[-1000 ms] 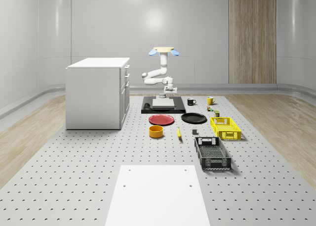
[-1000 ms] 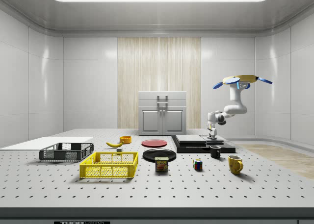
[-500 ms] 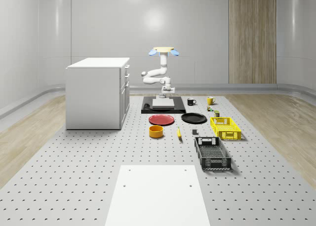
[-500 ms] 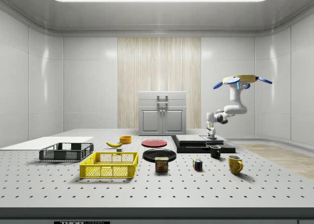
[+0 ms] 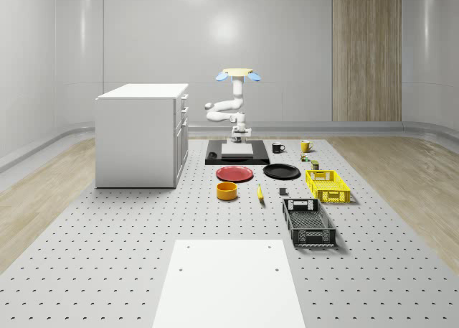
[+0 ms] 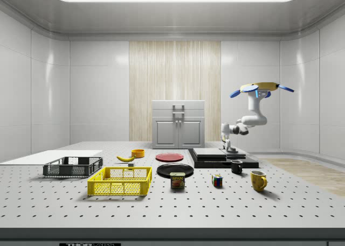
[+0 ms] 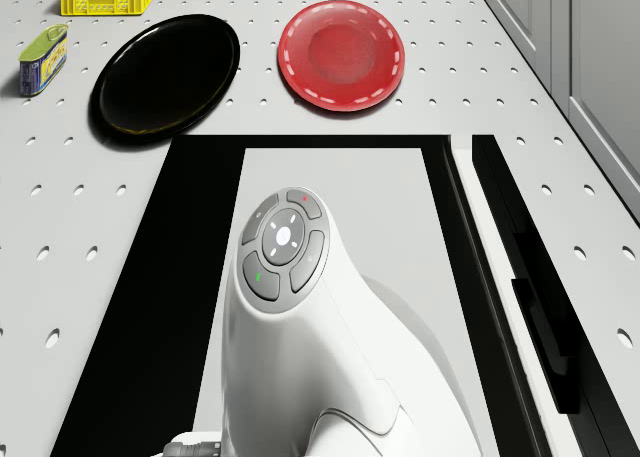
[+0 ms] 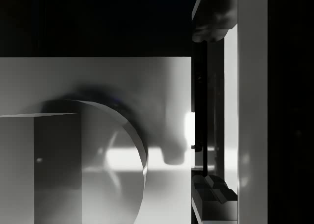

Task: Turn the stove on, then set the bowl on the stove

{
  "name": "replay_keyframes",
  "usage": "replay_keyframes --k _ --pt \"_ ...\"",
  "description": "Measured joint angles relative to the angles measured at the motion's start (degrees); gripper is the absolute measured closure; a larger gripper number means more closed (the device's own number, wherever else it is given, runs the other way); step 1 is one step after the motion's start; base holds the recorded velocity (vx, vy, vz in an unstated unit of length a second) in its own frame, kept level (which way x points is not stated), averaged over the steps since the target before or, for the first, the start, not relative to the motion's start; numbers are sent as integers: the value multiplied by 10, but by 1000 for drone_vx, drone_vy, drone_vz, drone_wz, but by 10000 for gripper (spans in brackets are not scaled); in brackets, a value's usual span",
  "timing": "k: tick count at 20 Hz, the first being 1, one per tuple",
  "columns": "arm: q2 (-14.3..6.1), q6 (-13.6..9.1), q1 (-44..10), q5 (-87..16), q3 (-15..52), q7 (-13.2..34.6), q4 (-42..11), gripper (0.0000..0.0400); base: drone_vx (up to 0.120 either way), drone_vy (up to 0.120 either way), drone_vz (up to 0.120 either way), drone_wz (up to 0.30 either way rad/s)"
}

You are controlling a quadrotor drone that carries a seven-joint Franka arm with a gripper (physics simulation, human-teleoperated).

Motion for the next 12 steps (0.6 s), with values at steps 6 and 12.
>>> replay_keyframes --k 6,12 --pt "-6 6 3 3 1 -3 0 0 120 0 0 0" --pt "-11 10 3 5 2 -3 0 0 120 0 0 0"
